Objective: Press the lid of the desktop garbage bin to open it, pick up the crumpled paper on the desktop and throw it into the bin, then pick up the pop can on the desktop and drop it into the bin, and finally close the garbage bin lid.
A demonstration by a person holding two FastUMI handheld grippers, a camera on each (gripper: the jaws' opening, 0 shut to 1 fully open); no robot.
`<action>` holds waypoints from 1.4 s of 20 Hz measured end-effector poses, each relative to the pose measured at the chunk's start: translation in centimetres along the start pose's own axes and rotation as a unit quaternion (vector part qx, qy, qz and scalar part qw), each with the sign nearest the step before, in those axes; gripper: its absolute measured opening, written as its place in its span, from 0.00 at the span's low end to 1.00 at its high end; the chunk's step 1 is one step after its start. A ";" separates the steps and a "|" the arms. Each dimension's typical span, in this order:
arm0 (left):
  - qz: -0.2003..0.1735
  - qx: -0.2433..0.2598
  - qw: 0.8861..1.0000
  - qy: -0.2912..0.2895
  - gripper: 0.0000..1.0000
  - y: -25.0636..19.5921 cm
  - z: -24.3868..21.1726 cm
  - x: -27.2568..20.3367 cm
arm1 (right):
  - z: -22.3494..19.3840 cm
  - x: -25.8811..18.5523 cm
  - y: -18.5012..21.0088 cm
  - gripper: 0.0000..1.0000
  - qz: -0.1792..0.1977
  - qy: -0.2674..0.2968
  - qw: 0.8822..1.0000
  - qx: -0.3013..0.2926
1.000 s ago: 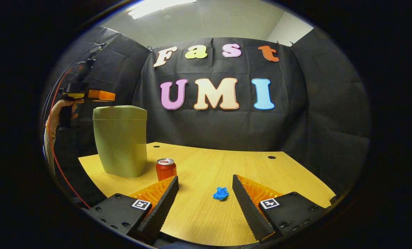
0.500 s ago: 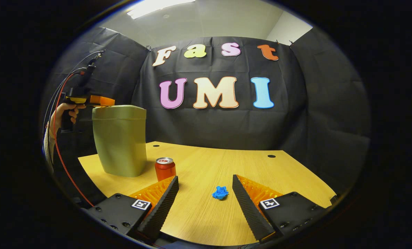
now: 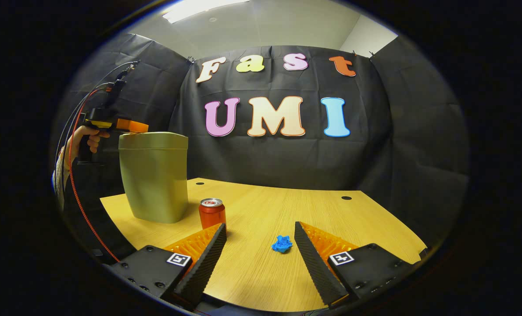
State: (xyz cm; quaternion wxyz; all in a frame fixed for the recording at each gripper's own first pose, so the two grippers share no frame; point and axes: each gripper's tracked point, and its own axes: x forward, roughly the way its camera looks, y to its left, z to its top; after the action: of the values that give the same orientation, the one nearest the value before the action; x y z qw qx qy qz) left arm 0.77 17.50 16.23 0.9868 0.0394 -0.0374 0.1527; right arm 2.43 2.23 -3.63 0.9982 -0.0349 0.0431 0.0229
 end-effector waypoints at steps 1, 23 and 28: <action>0.000 0.002 1.000 -0.004 0.00 0.0 0.3 0.0 | 0.1 -0.1 0.1 1.00 0.002 0.000 1.000 0.001; -0.028 0.007 0.994 -0.109 0.00 -3.2 7.6 -4.4 | 1.1 -0.7 -0.3 0.98 -0.005 -0.015 1.000 0.006; -0.082 0.002 0.993 -0.086 0.00 -7.5 3.3 -5.7 | 0.8 -0.5 -0.4 0.98 -0.007 -0.012 1.000 0.008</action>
State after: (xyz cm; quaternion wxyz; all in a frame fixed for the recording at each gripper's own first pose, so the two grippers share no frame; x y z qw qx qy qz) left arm -2.59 8.41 18.54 0.9890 0.0574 -0.1185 0.0670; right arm 2.01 1.83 -2.80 0.9990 -0.0269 0.0308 0.0162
